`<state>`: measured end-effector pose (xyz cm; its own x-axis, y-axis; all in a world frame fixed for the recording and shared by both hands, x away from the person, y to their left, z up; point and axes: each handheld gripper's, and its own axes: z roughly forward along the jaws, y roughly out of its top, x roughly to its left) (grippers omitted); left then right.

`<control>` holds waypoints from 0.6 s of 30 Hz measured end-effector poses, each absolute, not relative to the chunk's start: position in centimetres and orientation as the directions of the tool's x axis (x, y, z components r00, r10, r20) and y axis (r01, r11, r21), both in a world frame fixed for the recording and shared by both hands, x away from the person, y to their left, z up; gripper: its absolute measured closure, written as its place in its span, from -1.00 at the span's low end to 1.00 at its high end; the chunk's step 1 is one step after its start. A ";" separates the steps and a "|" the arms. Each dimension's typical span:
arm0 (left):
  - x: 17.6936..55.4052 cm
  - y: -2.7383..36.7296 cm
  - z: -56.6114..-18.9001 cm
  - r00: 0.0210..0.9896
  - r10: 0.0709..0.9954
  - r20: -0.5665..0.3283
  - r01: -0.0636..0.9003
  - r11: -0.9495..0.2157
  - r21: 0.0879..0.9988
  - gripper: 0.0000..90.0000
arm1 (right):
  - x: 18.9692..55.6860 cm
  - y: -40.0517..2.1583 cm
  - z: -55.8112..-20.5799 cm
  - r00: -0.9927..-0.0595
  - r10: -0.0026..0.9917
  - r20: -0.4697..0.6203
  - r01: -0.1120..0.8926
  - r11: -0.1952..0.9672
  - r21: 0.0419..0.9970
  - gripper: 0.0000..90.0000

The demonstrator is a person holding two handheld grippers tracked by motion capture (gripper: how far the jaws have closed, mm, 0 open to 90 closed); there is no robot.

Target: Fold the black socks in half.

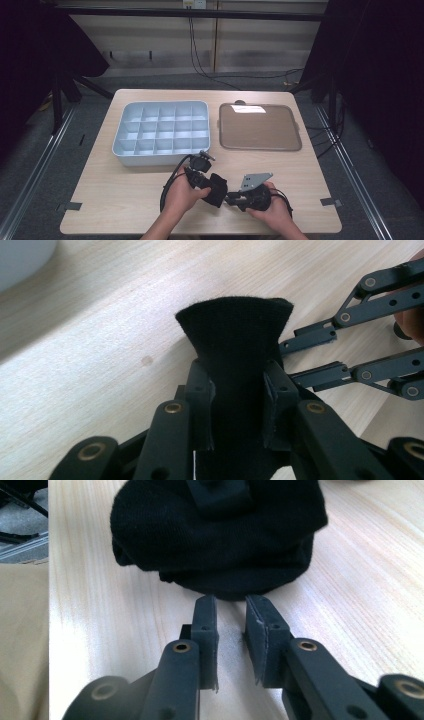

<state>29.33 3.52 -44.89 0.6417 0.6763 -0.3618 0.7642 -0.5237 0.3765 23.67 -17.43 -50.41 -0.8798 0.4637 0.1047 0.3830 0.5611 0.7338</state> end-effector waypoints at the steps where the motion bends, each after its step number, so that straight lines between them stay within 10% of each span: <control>1: 29.4 3.6 -44.8 0.646 0.674 -0.358 0.761 -0.530 0.375 0.57 | 23.7 -17.4 -50.4 -0.879 0.465 0.105 0.385 0.560 0.734 0.63; 18: 29.9 4.5 -44.0 0.643 0.686 -0.340 0.762 -0.532 0.369 0.57 | 23.9 -17.5 -50.5 -0.862 0.497 0.100 0.399 0.542 0.739 0.15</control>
<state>29.94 4.53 -43.99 0.6434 0.6858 -0.3402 0.7622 -0.5320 0.3689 23.91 -17.47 -50.51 -0.8617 0.4974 0.1005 0.3993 0.5425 0.7391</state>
